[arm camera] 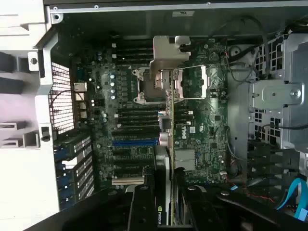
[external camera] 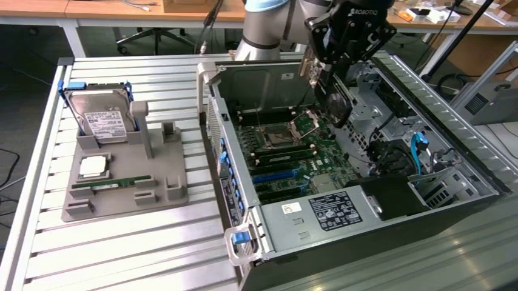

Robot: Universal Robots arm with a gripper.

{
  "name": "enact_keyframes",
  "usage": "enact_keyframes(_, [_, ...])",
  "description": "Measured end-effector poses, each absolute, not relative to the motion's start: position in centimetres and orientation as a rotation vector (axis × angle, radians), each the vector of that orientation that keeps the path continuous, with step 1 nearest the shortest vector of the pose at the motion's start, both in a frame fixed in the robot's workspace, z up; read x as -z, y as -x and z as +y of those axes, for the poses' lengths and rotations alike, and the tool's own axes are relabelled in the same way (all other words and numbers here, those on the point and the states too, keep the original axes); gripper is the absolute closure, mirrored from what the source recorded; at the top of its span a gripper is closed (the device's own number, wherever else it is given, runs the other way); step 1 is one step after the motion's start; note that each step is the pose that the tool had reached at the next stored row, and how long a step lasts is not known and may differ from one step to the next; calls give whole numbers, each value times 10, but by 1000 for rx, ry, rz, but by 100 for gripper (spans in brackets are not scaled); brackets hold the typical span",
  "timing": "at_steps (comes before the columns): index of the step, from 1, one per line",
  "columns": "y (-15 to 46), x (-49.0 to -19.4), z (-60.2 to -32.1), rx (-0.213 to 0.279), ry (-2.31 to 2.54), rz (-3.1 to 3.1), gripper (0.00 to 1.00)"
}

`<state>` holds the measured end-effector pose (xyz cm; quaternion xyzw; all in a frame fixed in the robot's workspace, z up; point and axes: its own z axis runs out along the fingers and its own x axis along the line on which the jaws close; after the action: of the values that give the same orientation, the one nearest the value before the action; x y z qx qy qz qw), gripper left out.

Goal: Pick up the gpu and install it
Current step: 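Pick up the gpu and move the gpu toward the slot, then insert the gpu into the slot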

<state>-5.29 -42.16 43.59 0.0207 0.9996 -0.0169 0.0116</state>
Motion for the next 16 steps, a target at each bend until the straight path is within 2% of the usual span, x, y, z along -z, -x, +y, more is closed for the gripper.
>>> enact_keyframes(1, [37,-428,-422,53,-65,3117,73])
enact_keyframes(16, [37,-428,-422,52,-8,3118,73])
